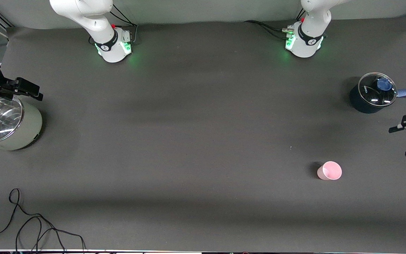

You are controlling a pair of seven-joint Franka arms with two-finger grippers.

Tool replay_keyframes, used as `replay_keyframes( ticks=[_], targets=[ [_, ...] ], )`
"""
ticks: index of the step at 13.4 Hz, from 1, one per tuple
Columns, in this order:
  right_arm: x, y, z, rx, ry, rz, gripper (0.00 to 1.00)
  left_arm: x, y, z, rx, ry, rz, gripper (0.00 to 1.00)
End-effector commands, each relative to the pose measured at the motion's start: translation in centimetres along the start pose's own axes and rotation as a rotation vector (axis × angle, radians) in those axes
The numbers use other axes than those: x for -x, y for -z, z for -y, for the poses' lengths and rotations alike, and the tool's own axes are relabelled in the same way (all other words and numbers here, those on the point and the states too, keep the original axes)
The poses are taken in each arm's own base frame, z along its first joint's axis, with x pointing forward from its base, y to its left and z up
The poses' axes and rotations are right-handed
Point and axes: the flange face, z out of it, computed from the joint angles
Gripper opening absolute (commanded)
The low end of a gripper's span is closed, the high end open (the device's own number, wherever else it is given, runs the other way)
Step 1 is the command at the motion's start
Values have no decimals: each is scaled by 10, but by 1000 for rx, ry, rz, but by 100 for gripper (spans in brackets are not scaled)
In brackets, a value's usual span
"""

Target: Transfer pink cup from left to right arm

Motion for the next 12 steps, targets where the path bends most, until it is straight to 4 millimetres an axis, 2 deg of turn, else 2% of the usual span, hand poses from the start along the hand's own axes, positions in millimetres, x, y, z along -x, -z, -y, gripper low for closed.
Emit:
replay_keyframes(
  ticks=[1, 3, 5, 9, 12],
  targets=[
    [0, 5, 1, 12, 3, 2, 100, 30, -34, 44, 62, -158, -145, 100],
    [-1, 6, -2, 11, -4, 0, 100, 65, -71, 74, 102, -227, -253, 100],
    [-1, 6, -1, 11, -3, 0, 100, 94, -96, 95, 90, -273, -330, 100],
    [-1, 6, -2, 10, -4, 0, 100, 143, -160, 125, 78, -390, -490, 100],
    [-1, 6, -2, 10, -4, 0, 100, 175, -213, 137, 65, -455, -592, 100]
  ],
)
